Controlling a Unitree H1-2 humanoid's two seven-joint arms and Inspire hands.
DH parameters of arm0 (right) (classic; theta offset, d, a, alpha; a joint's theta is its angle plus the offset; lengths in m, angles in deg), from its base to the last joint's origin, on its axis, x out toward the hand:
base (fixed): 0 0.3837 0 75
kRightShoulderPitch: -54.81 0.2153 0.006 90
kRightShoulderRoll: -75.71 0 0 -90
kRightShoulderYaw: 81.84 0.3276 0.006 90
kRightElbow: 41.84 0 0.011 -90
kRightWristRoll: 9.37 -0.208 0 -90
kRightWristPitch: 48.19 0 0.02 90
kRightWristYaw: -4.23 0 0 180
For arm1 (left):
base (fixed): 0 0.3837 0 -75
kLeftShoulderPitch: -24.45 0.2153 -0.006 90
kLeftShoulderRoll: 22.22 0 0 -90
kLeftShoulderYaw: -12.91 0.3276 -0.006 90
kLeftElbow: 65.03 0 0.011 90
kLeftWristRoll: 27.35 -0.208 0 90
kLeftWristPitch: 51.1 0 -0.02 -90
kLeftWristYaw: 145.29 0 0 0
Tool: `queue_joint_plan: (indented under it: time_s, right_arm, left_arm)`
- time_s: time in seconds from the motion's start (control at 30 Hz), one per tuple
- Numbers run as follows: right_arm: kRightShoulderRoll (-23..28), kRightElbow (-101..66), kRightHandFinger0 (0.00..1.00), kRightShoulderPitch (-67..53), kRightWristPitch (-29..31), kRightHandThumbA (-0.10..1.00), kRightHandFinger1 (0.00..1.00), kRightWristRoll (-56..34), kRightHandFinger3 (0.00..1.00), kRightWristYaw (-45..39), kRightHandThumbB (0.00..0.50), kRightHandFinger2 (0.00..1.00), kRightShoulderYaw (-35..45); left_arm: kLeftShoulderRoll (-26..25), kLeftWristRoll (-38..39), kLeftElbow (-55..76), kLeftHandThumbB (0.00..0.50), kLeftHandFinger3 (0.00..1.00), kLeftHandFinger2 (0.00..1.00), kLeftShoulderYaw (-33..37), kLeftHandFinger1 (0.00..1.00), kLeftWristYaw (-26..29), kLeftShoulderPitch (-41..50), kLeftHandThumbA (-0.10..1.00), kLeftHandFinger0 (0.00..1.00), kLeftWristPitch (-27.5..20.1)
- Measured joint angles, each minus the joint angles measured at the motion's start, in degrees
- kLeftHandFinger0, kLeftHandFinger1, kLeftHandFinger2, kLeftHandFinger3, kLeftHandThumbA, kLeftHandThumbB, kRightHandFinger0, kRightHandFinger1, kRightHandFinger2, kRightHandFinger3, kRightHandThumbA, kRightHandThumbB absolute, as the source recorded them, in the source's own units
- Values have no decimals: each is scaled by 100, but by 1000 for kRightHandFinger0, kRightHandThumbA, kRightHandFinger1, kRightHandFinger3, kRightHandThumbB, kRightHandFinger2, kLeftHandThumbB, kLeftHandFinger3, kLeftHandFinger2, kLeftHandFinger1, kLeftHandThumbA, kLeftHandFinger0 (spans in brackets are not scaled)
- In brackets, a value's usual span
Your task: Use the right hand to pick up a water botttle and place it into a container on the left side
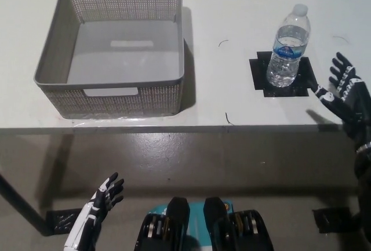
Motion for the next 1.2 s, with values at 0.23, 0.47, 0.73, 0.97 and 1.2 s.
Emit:
queue_joint_plan:
  time_s: [0.23, 0.47, 0.73, 0.97, 1.2]
  right_arm:
    - [40, 1274, 1000, 630, 217, 1000, 1000, -48, 1000, -59, 456, 1000, 5]
    - [32, 1921, 1000, 1071, 458, 1000, 1000, -106, 1000, -157, 448, 1000, 6]
    - [-3, 2367, 1000, 1461, 634, 1000, 1000, -61, 1000, -235, 500, 1000, -208]
    - [-5, 2810, 1000, 1879, 814, 754, 1000, 213, 1000, -234, 500, 1000, -688]
    - [-142, 3914, 232, 2751, 834, 8, 296, 433, 477, 5, 252, 361, -974]
  left_arm:
    - [5, 19, -15, 138, 1000, 1000, -2, 1000, -1, -7, 1000, 1000, -59]
    - [5, 21, -22, 153, 1000, 1000, -1, 1000, -3, -18, 1000, 1000, -82]
    - [4, 24, -32, 148, 1000, 1000, -1, 1000, -6, -18, 1000, 1000, -89]
    - [5, 29, -32, 150, 1000, 1000, -1, 1000, -23, -47, 1000, 1000, -89]
    - [10, 49, -47, 151, 1000, 1000, 4, 1000, -31, -56, 1000, 1000, -93]
